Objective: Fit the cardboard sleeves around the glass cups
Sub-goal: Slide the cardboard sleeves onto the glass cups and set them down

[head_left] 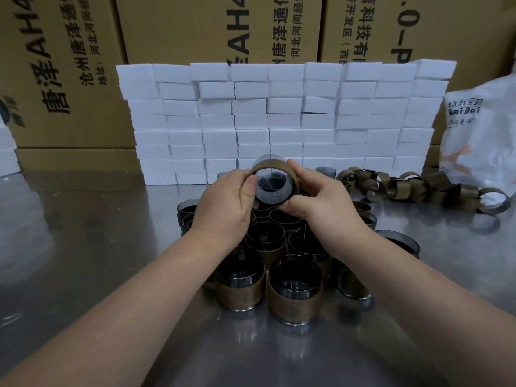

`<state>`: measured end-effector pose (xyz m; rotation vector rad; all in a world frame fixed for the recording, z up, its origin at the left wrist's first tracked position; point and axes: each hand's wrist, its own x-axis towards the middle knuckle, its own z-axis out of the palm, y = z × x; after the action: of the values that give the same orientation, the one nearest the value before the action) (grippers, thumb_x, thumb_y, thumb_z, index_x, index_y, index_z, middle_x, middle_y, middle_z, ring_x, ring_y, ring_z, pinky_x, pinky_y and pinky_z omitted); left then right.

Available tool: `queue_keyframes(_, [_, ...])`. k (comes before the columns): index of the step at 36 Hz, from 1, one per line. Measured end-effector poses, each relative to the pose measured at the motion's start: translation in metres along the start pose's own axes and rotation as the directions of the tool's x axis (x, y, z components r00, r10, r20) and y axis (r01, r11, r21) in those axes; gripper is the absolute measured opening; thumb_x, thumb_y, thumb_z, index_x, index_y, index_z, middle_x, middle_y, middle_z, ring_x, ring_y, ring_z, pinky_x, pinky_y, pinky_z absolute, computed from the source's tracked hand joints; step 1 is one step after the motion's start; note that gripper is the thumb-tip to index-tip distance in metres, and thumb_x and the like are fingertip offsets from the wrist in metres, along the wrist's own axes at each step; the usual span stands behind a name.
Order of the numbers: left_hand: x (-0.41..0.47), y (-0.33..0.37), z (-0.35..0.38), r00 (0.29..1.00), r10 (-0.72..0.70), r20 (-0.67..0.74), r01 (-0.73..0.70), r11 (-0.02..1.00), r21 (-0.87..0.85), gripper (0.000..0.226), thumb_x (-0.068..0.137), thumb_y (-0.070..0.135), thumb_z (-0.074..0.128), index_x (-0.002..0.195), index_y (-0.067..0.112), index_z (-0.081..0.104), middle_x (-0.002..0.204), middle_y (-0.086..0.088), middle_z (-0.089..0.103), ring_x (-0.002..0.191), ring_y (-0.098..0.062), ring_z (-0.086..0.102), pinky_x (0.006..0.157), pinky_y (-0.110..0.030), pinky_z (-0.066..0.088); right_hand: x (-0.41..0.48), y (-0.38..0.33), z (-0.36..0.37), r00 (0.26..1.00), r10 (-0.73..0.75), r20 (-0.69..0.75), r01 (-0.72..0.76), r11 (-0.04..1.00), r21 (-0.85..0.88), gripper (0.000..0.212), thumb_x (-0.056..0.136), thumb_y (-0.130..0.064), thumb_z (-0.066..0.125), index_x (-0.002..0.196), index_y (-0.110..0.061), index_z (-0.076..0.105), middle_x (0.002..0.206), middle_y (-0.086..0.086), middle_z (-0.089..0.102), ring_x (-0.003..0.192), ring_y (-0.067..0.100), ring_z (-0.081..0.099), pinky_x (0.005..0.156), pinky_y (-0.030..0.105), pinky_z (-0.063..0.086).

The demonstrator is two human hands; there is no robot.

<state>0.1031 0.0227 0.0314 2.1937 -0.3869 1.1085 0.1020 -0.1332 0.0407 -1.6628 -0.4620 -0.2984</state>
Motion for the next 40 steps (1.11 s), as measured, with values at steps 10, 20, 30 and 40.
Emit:
queue_keyframes(10, [-0.001,0.0,0.001,1.0,0.019,0.0,-0.019,1.0,-0.019,0.014,0.096,0.027,0.041,0.083,0.026,0.044,0.069,0.018,0.042,0.071,-0.013,0.04,0.057,-0.012,0.027,0.003,0.005,0.0,0.999,-0.053,-0.009,0.053,0.999,-0.008,0.063,0.068,0.006,0.066,0.11,-0.04,0.058,0.119,-0.003,0.061,0.088,0.012,0.067,0.089,0.037,0.052])
queue_keyframes(20, [0.002,-0.001,0.004,0.987,-0.09,0.135,0.12,0.963,-0.241,0.024,0.09,0.049,0.035,0.104,0.032,0.046,0.101,0.015,0.049,0.092,0.003,0.05,0.081,-0.015,0.039,0.003,0.004,0.0,0.997,-0.057,0.05,0.058,0.998,-0.025,0.065,0.075,0.008,0.064,0.12,-0.037,0.045,0.121,-0.012,0.052,0.068,0.016,0.064,0.074,0.028,0.055])
queue_keyframes(30, [0.009,0.011,0.007,0.889,-0.38,0.255,0.454,0.663,-0.595,0.051,0.068,0.073,0.024,0.096,0.045,0.056,0.119,0.01,0.058,0.114,-0.011,0.053,0.106,-0.039,0.036,-0.002,0.0,0.003,0.976,-0.003,0.218,0.044,0.983,-0.18,0.094,0.076,-0.016,0.073,0.148,-0.026,0.013,0.143,-0.005,0.025,0.105,0.014,0.057,0.087,0.02,0.047])
queue_keyframes(40, [0.005,0.017,0.008,0.924,-0.321,0.207,0.374,0.646,-0.666,0.052,0.068,0.072,0.031,0.094,0.037,0.059,0.112,0.001,0.062,0.109,-0.017,0.056,0.103,-0.044,0.038,-0.005,-0.007,0.004,0.991,-0.058,0.124,0.083,0.973,-0.214,0.099,0.059,-0.067,0.046,0.146,-0.026,0.023,0.138,-0.004,0.033,0.106,0.013,0.055,0.079,0.012,0.039])
